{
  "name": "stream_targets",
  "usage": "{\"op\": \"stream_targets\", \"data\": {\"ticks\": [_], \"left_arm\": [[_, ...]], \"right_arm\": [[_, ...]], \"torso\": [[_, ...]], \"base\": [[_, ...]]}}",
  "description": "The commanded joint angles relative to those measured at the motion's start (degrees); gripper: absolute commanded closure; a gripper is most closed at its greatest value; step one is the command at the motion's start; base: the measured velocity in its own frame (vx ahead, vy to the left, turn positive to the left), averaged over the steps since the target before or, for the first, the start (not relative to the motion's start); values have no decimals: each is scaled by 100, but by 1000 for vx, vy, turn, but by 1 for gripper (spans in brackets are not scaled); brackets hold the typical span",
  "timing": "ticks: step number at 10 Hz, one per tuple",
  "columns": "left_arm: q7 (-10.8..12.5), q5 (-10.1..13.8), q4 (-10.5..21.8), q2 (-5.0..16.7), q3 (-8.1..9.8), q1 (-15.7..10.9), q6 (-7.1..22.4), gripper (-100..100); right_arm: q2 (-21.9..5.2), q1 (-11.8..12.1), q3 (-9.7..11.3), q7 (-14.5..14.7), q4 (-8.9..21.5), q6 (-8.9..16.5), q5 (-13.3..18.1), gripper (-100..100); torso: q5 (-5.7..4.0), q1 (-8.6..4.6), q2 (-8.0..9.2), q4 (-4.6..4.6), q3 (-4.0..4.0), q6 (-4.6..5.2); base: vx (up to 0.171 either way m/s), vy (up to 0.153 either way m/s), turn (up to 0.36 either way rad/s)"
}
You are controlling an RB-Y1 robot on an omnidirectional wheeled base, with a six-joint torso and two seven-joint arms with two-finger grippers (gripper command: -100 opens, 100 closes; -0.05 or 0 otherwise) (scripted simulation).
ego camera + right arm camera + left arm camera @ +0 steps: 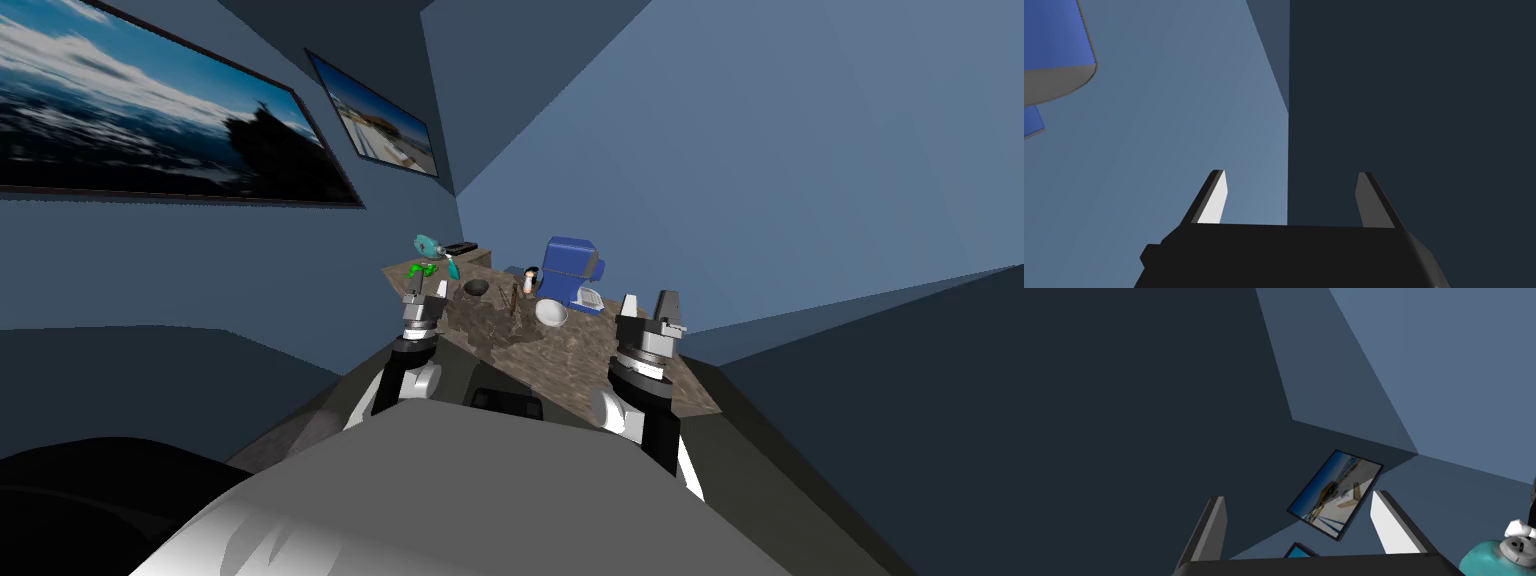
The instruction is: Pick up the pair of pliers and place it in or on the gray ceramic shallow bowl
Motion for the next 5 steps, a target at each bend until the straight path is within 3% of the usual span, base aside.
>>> {"op": "stream_targets", "data": {"ticks": [1, 5], "left_arm": [[-83, -86, 102, 231, 19, -25, 38, -100], [-417, -433, 491, 694, 95, -121, 185, -100]], "right_arm": [[0, 0, 0, 0, 0, 0, 0, 0], [1, 0, 1, 0, 0, 0, 0, 0]], "torso": [[0, 0, 0, 0, 0, 0], [-6, -28, -7, -2, -4, 1]], "base": [[8, -23, -57], [16, -67, -67]]}}
